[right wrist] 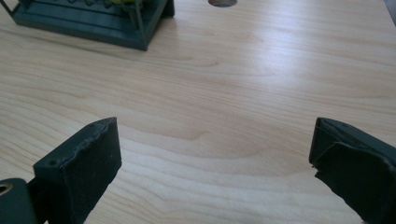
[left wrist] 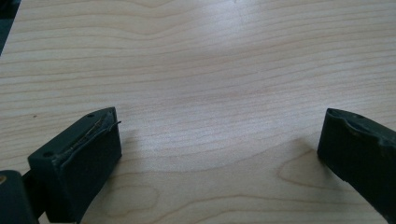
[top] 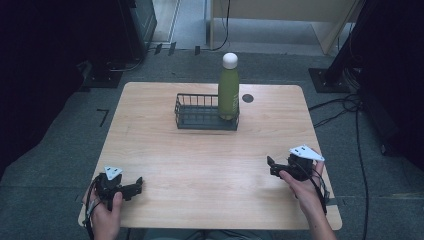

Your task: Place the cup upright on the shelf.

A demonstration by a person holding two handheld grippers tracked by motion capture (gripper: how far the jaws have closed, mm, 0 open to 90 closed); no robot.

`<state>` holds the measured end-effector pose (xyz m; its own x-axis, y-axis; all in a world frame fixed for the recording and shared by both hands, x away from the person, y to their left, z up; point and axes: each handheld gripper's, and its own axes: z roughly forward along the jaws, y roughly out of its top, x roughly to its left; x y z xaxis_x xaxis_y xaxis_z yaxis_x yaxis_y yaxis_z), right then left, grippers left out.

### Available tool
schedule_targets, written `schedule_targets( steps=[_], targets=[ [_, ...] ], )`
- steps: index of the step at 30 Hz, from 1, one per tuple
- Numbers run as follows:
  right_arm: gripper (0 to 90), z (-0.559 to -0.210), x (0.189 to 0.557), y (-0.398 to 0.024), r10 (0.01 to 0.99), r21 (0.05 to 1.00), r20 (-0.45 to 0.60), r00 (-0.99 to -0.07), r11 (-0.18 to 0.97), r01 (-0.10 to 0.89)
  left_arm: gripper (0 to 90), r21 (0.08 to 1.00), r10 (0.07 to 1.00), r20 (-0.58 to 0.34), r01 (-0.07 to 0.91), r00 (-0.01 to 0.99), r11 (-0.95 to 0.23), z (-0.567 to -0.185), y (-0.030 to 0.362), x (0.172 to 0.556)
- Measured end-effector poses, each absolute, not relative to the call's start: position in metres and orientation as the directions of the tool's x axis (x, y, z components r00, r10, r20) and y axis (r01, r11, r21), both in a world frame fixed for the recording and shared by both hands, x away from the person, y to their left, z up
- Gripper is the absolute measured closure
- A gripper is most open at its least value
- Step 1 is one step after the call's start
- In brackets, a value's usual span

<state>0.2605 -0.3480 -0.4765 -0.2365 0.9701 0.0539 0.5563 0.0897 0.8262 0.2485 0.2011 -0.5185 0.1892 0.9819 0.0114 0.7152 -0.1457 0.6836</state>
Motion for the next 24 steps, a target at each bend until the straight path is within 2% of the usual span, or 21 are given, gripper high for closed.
schedule_targets(
  steps=[24],
  targets=[
    [4.1, -0.516, 0.221, -0.396, 0.991, 0.779, 0.056, -0.122, 0.033, 0.627, 0.0, 0.684, 0.982, 0.011, 0.715, 0.189, -0.146, -0.519, 0.201, 0.249]
  ],
)
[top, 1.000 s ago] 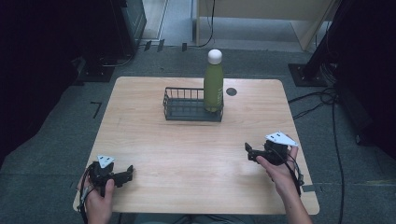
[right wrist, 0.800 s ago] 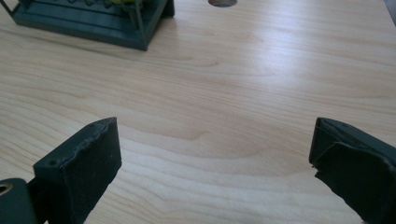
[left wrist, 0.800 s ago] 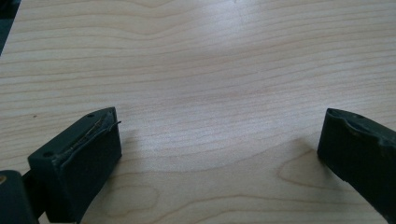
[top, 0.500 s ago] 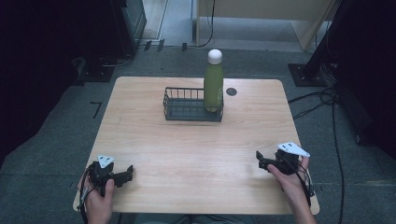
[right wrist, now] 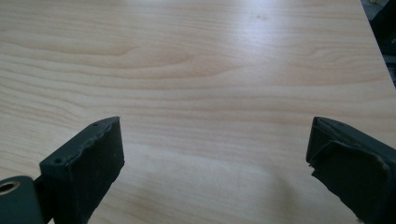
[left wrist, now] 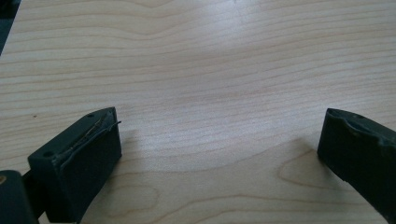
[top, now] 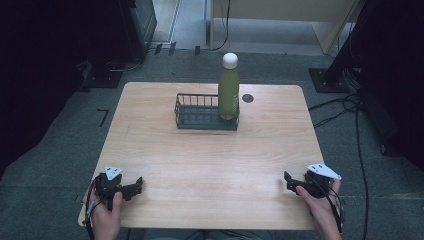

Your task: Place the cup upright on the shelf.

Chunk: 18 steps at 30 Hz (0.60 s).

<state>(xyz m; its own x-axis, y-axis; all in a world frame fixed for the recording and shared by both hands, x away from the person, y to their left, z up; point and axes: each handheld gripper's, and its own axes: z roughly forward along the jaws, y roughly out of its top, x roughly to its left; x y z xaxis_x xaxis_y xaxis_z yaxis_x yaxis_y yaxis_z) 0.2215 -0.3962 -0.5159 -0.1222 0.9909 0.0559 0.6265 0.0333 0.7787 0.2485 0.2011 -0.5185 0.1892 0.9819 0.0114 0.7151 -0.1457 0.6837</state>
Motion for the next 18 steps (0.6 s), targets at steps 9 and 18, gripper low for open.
schedule_targets(
  steps=[9, 18],
  targets=[
    [5.0, -0.524, 0.206, -0.414, 0.995, 0.763, 0.058, -0.078, 0.007, 0.647, 0.0, 0.684, 0.982, 0.011, 0.715, 0.189, -0.146, -0.519, 0.201, 0.249],
    [4.4, -0.526, 0.197, -0.42, 0.999, 0.719, 0.029, -0.043, 0.009, 0.695, 0.0, 0.684, 0.982, 0.011, 0.715, 0.189, -0.146, -0.519, 0.201, 0.248]
  ],
)
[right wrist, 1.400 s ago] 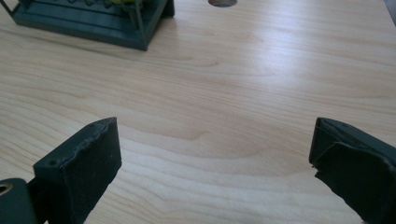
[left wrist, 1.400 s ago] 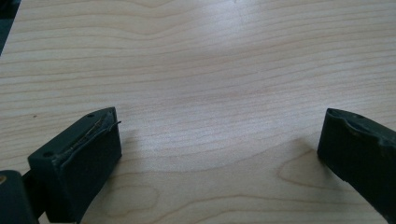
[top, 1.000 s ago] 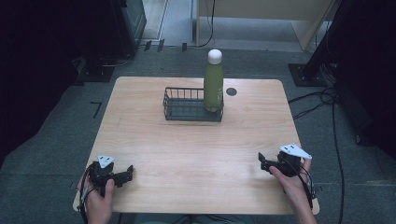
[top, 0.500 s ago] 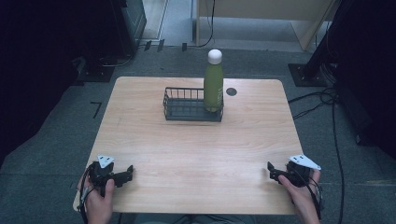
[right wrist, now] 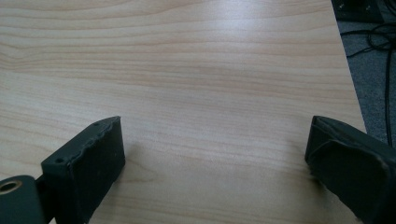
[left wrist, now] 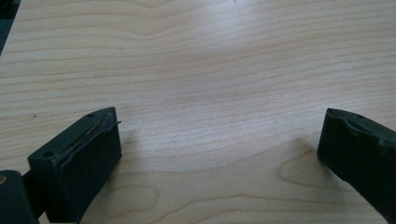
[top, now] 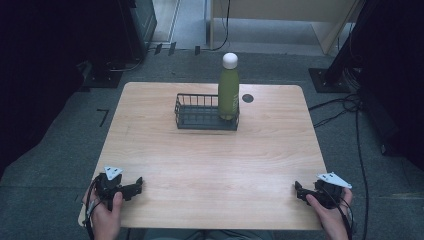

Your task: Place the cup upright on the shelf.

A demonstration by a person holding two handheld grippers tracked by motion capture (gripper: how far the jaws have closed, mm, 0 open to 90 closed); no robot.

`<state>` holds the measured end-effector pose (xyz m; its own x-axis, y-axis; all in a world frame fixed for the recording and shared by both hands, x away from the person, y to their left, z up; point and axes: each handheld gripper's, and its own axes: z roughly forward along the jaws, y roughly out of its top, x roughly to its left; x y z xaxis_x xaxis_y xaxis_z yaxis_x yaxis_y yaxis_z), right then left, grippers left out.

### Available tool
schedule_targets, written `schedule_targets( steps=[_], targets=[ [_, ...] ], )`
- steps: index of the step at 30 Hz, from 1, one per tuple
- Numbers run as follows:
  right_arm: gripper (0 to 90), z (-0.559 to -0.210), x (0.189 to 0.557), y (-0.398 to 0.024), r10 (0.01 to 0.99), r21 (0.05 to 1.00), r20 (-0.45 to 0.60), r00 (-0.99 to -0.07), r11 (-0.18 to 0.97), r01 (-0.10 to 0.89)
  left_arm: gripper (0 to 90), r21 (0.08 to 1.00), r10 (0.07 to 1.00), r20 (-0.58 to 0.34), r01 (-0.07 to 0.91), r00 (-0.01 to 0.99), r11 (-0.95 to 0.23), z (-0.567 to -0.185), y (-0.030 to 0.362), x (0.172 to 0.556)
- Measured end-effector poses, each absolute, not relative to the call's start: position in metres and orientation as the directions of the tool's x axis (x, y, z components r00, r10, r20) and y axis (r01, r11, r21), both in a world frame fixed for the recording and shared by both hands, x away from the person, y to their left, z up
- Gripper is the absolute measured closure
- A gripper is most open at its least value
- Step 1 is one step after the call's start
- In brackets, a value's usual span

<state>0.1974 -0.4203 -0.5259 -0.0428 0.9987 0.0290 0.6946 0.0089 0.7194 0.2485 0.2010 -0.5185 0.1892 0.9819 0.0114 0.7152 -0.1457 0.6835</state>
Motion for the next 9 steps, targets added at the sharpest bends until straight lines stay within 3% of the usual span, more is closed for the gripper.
schedule_targets(
  steps=[9],
  targets=[
    [1.0, -0.5264, 0.1957, -0.4191, 0.998, 0.712, 0.026, -0.062, 0.025, 0.701, 0.0, 0.683, 0.982, 0.011, 0.715, 0.189, -0.146, -0.5185, 0.2011, 0.2485]
  ],
)
